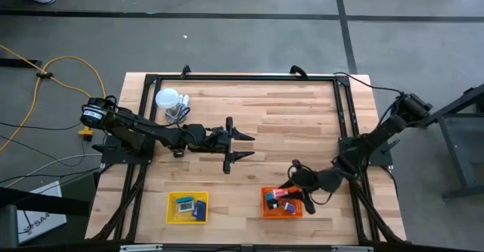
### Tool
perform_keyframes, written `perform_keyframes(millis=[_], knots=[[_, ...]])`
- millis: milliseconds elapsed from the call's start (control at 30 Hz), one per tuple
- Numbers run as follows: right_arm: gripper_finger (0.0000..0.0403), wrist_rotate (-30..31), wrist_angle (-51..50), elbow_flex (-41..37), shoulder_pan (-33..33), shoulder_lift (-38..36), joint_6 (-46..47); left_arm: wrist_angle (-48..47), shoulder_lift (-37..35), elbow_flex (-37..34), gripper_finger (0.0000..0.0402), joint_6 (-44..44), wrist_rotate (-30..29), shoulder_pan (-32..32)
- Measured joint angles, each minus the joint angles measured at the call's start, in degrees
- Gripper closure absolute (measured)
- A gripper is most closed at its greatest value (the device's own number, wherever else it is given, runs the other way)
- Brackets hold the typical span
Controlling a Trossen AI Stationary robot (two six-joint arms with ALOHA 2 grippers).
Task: Pick & Place Office items
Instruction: Put the pink charger adapter into the orange bin
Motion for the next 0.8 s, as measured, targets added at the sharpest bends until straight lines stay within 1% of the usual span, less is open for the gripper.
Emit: perform_keyframes(millis=[100,233,367,500,633,800], knots=[[0.0287,2.31,-3.49,0.00,2.69,0.00,5.84,0.00,0.00,0.00,0.0194,-0.07,0.00,0.00],[0.0286,5.73,-10.79,0.00,5.63,0.49,14.96,0.00,0.00,0.00,0.0194,-0.07,0.00,-0.01],[0.0286,6.88,-14.02,-0.02,7.16,2.66,21.38,0.00,0.00,0.00,0.0194,-0.07,0.00,0.00],[0.0284,7.04,-13.64,-0.02,8.31,4.73,24.85,0.00,0.00,0.00,0.0194,-0.07,0.00,0.00],[0.0280,6.99,-13.27,-0.02,8.84,6.39,26.33,0.01,0.00,0.00,0.0194,-0.07,0.00,-0.01],[0.0255,7.06,-13.23,-0.02,8.79,7.02,26.42,0.00,0.00,0.00,0.0194,-0.07,-0.02,0.00]])
